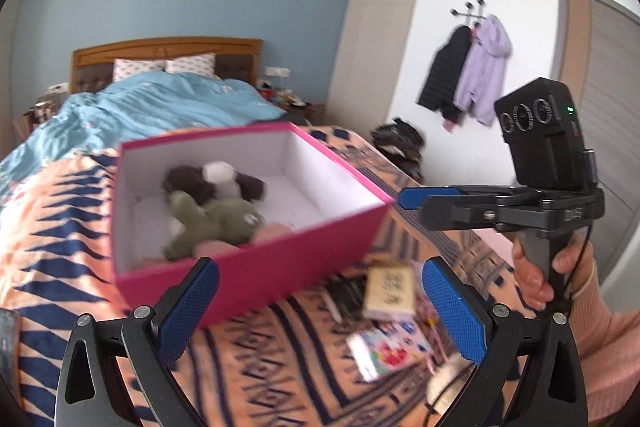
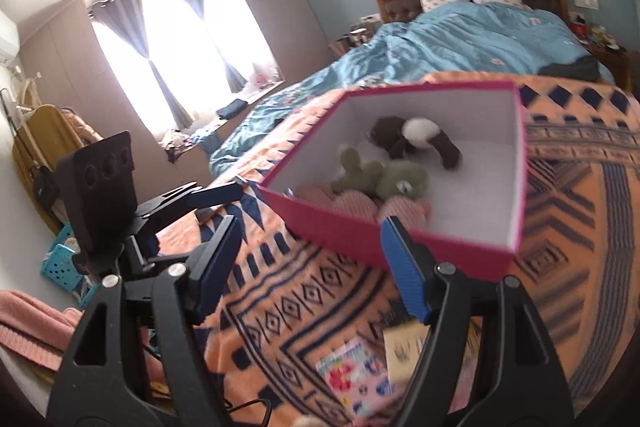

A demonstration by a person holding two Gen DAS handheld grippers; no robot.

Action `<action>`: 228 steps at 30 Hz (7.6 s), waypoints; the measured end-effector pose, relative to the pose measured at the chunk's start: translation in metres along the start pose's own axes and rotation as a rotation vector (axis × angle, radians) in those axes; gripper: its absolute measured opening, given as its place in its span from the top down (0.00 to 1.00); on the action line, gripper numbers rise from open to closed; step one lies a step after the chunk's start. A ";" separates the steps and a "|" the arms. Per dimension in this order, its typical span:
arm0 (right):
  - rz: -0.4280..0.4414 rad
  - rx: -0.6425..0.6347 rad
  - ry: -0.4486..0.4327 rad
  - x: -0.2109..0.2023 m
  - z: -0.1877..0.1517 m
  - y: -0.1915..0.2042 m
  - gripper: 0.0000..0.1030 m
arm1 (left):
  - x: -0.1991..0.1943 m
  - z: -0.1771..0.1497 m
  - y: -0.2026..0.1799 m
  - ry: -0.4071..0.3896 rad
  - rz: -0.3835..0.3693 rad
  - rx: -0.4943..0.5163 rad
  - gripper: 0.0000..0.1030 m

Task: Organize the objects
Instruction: 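Move the right gripper back to the cream teddy bunny and grasp it, then lift the cream teddy bunny with the right gripper, then carry the cream bunny over the pink box and release it inside, then move the right gripper back to the pink lace pouch beside the box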

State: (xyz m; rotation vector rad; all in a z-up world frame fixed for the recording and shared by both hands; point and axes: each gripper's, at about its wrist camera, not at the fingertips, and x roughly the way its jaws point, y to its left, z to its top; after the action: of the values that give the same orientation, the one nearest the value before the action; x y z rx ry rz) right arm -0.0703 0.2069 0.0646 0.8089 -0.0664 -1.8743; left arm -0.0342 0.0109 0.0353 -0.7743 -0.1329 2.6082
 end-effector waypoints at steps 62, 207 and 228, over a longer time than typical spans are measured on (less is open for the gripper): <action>-0.051 0.361 0.120 -0.056 -0.180 -0.034 0.42 | 0.062 -0.099 -0.107 0.479 -0.335 0.150 0.53; -0.172 0.201 0.121 0.011 -0.083 -0.085 0.50 | 0.106 -0.050 -0.049 0.363 -0.191 -0.126 0.50; -0.152 0.238 0.112 0.006 -0.087 -0.081 0.50 | 0.105 -0.046 -0.028 0.361 -0.133 -0.156 0.61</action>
State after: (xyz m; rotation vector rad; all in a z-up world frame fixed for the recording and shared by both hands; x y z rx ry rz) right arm -0.0882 0.2655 -0.0377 1.1075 -0.1644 -1.9833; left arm -0.0788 0.0789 -0.0499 -1.2319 -0.2736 2.3111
